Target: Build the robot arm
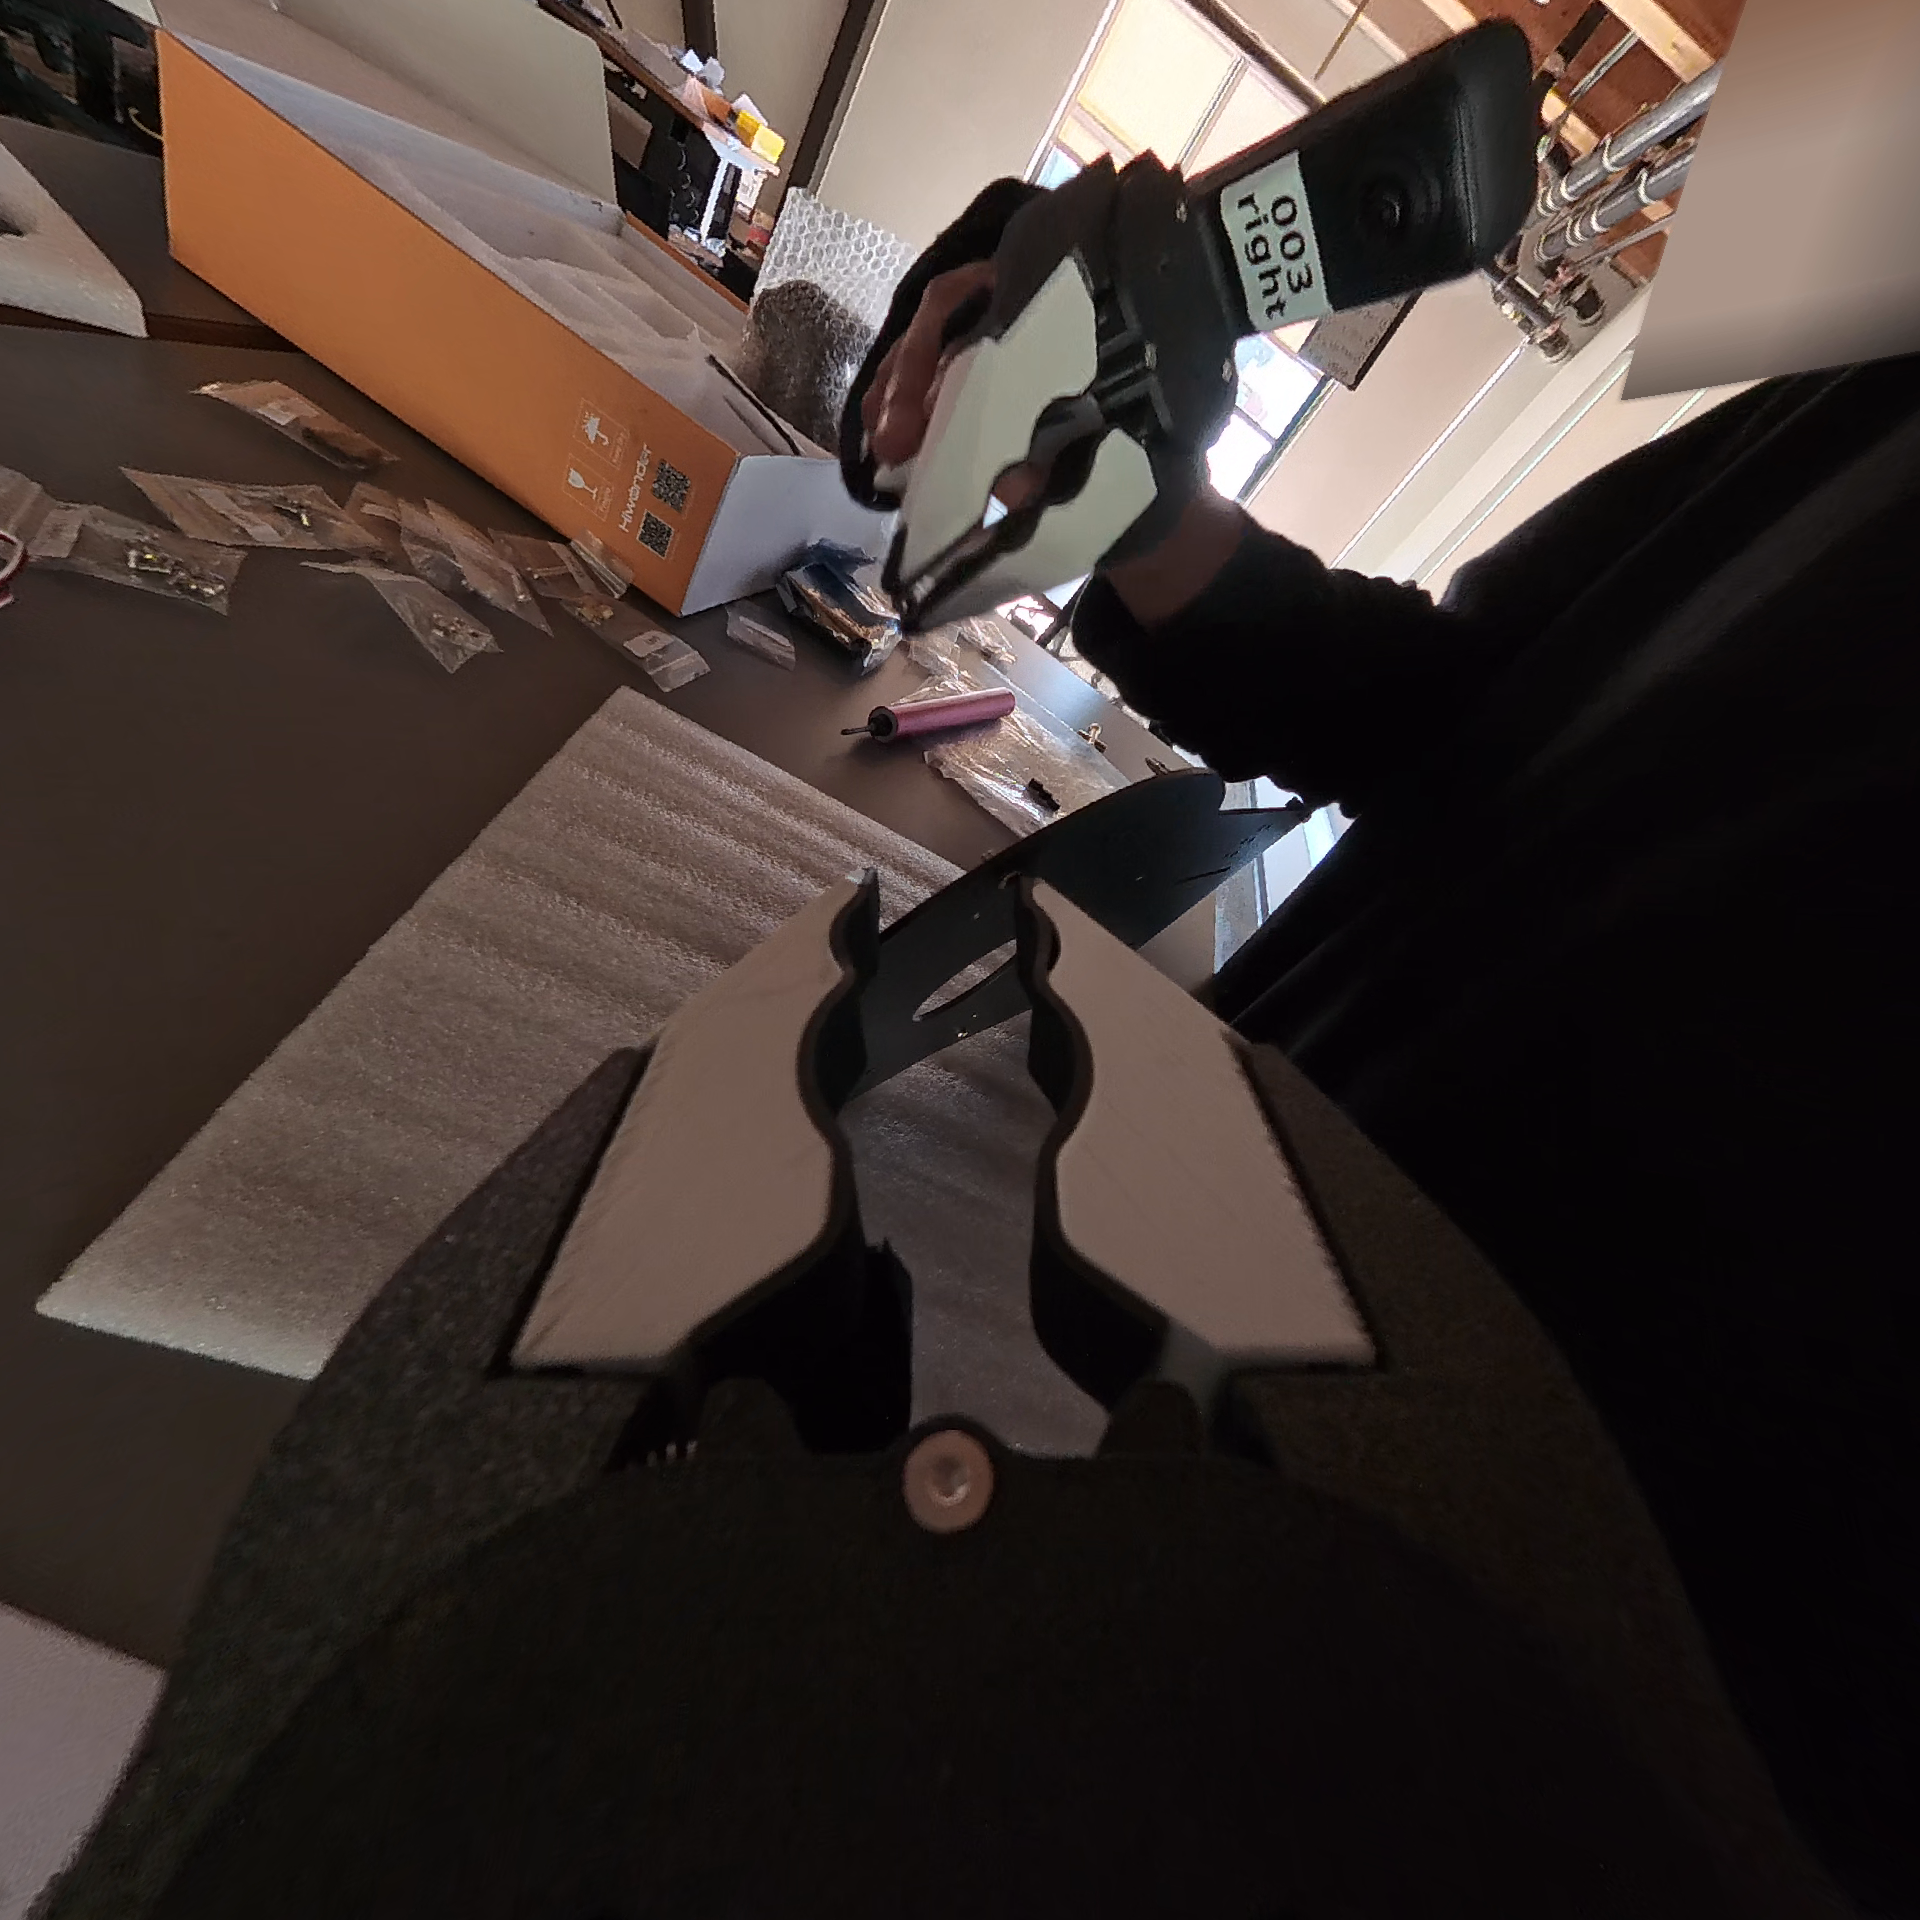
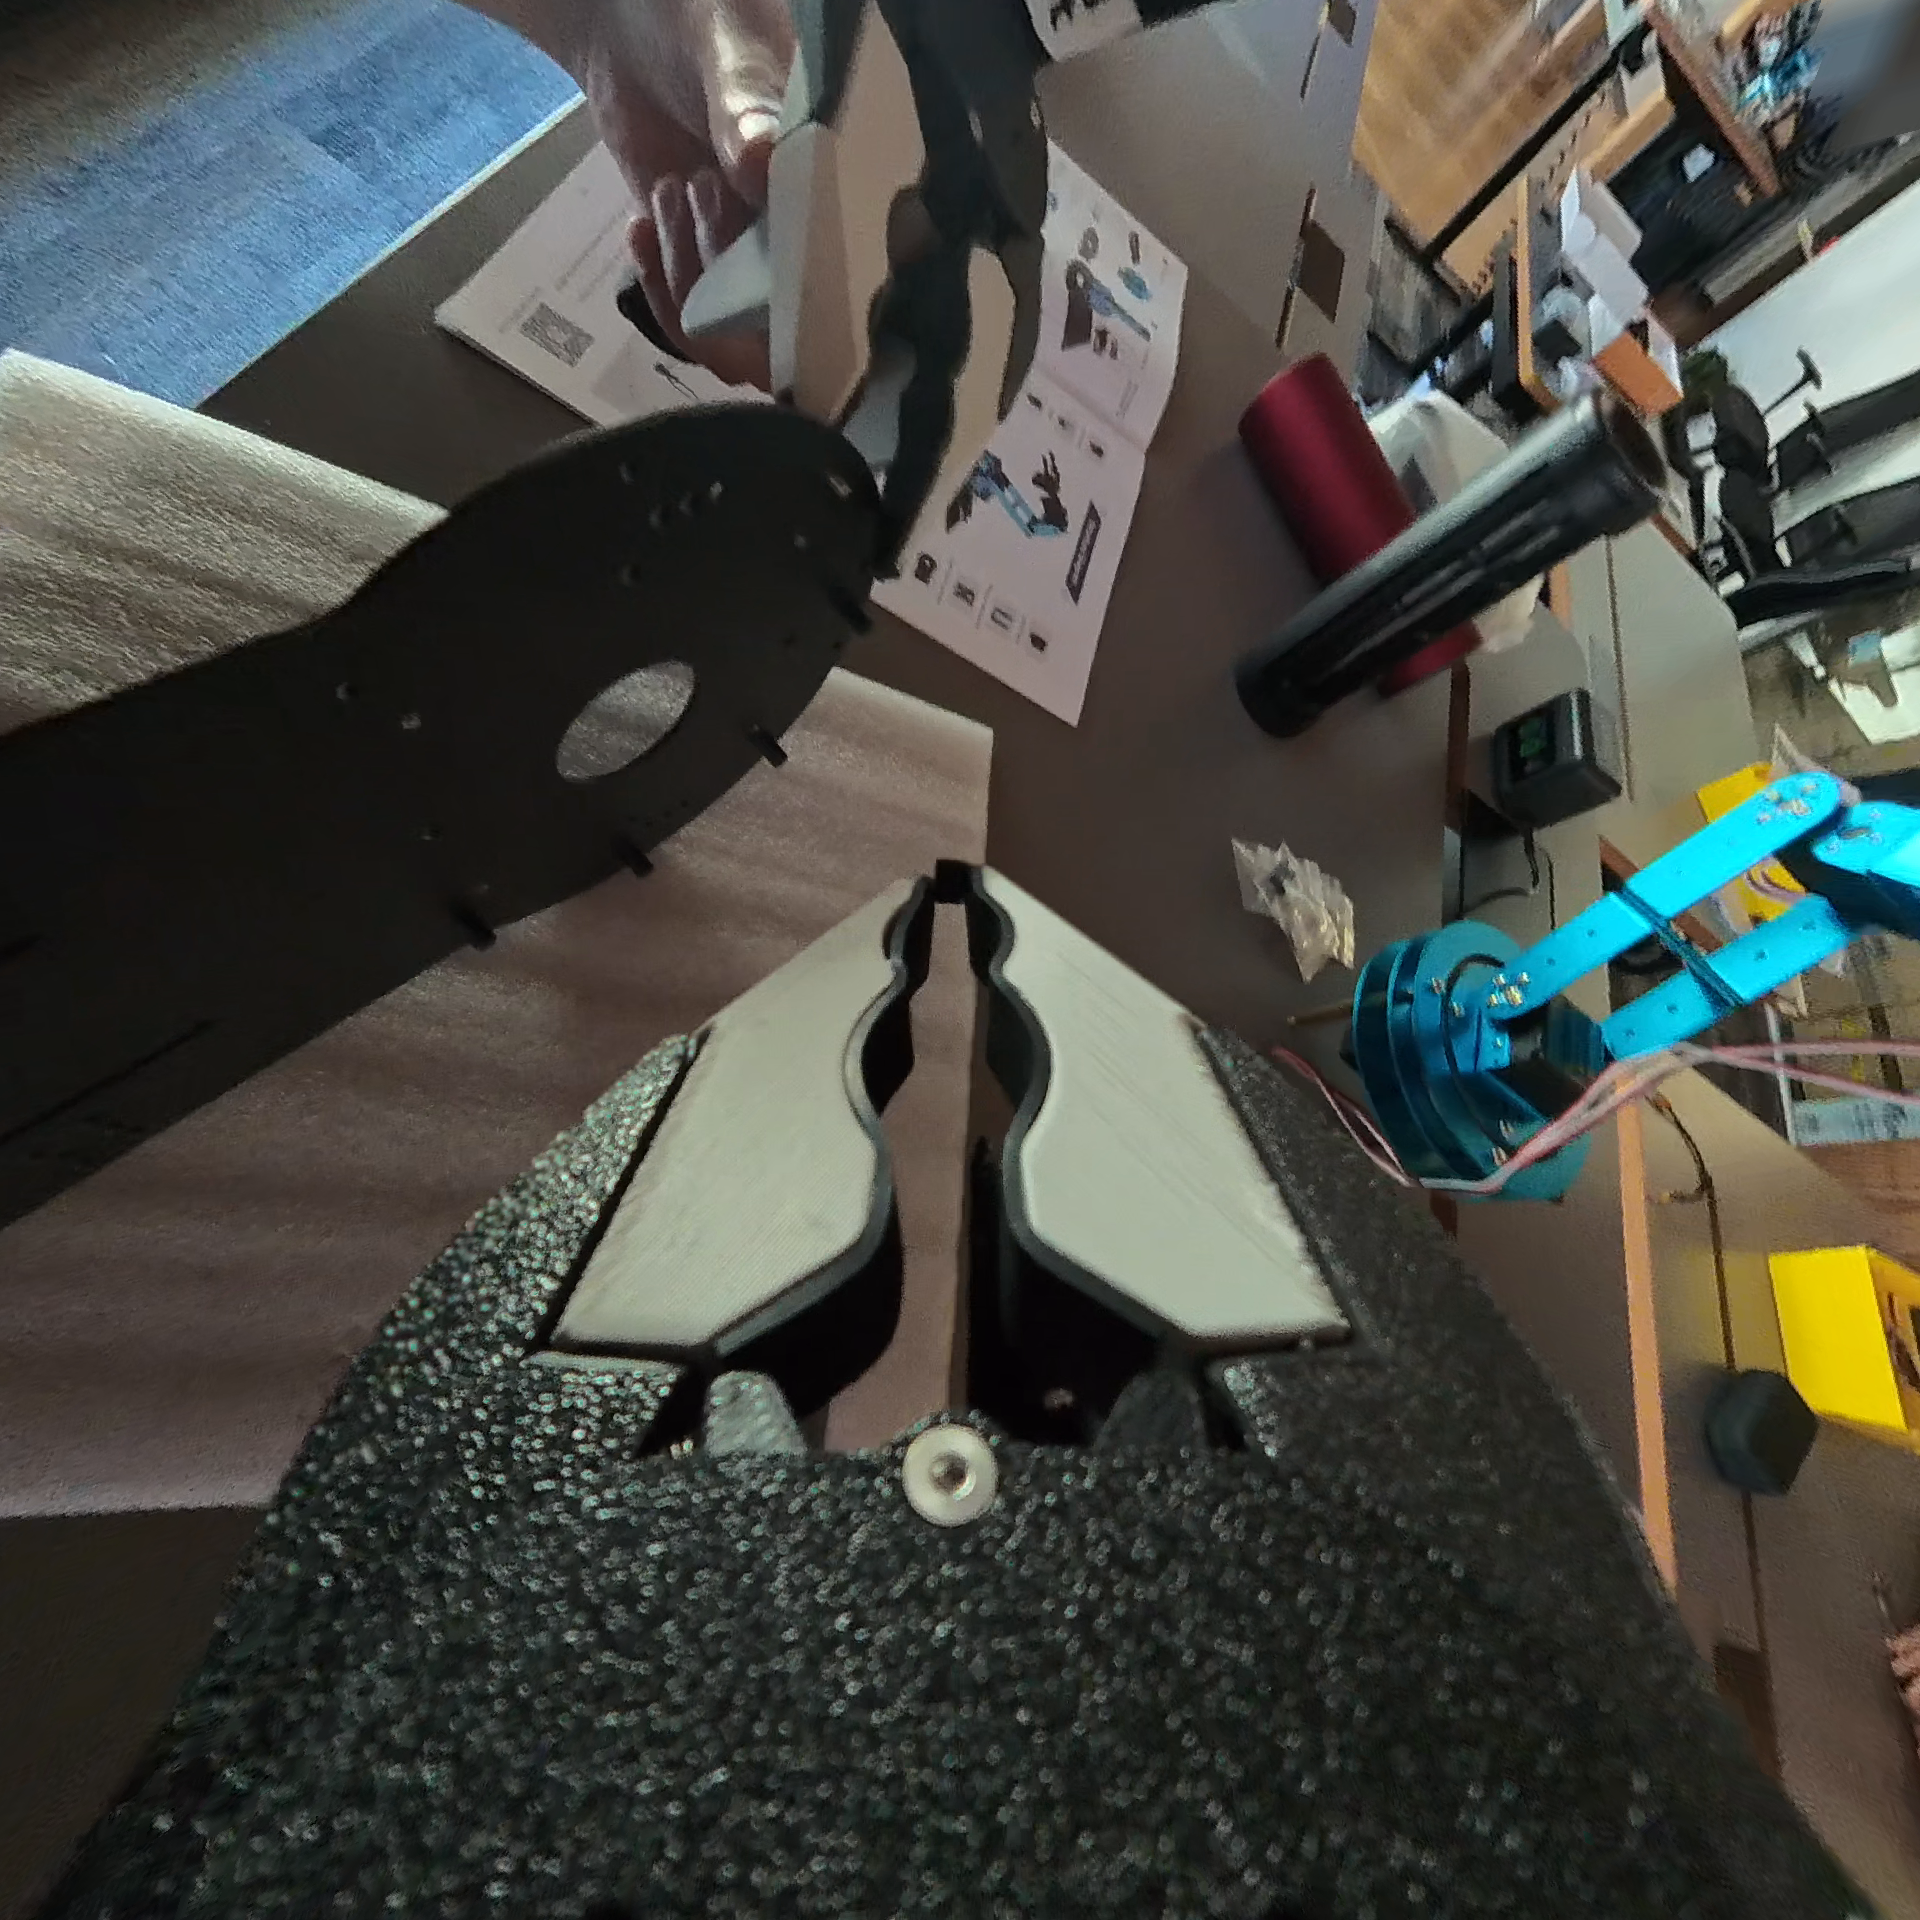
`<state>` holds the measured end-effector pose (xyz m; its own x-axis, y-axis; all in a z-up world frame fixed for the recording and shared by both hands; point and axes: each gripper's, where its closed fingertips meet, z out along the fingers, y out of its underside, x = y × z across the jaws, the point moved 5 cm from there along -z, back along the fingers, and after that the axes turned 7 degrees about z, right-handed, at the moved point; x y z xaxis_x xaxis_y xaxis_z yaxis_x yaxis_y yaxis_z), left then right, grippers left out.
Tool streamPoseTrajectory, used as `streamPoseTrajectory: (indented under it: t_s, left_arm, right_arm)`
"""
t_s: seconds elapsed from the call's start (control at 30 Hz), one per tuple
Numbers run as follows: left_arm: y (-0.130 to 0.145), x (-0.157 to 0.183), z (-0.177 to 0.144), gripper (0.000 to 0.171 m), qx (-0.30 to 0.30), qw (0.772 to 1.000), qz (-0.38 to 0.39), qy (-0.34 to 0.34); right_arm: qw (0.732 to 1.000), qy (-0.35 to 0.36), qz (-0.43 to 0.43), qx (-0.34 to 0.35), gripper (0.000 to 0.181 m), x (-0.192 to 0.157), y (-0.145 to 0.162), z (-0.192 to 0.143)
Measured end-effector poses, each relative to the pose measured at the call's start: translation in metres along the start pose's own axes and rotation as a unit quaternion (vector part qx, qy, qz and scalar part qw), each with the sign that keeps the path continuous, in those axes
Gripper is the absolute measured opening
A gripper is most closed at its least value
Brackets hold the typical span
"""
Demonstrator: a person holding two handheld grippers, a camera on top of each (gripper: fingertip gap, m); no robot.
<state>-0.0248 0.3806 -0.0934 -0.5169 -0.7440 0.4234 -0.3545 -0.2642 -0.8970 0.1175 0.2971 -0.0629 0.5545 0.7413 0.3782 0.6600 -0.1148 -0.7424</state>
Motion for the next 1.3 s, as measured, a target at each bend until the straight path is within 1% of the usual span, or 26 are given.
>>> streamPoseTrajectory:
  t_s: [0.3, 0.43, 0.63, 1.3]
  left_arm:
    - [0.0, -0.001, 0.001, 0.025, 0.016, 1.0, -0.009, -0.001]
    - [0.0, -0.001, 0.001, 0.025, 0.018, 1.0, -0.013, -0.001]
    - [-0.001, -0.002, 0.002, 0.025, 0.007, 1.0, -0.012, 0.002]
    - [-0.004, -0.005, 0.003, 0.024, -0.004, 1.0, -0.018, 0.018]
  right_arm:
    - [0.992, -0.039, -0.091, 0.073, 0.006, -0.015, -0.033, 0.043]
    - [0.986, -0.053, -0.142, 0.07, 0.006, -0.017, -0.04, 0.057]
    - [0.981, -0.084, -0.157, 0.08, 0.006, -0.015, -0.046, 0.06]
    - [0.969, -0.107, -0.212, 0.07, 0.005, -0.014, -0.047, 0.06]
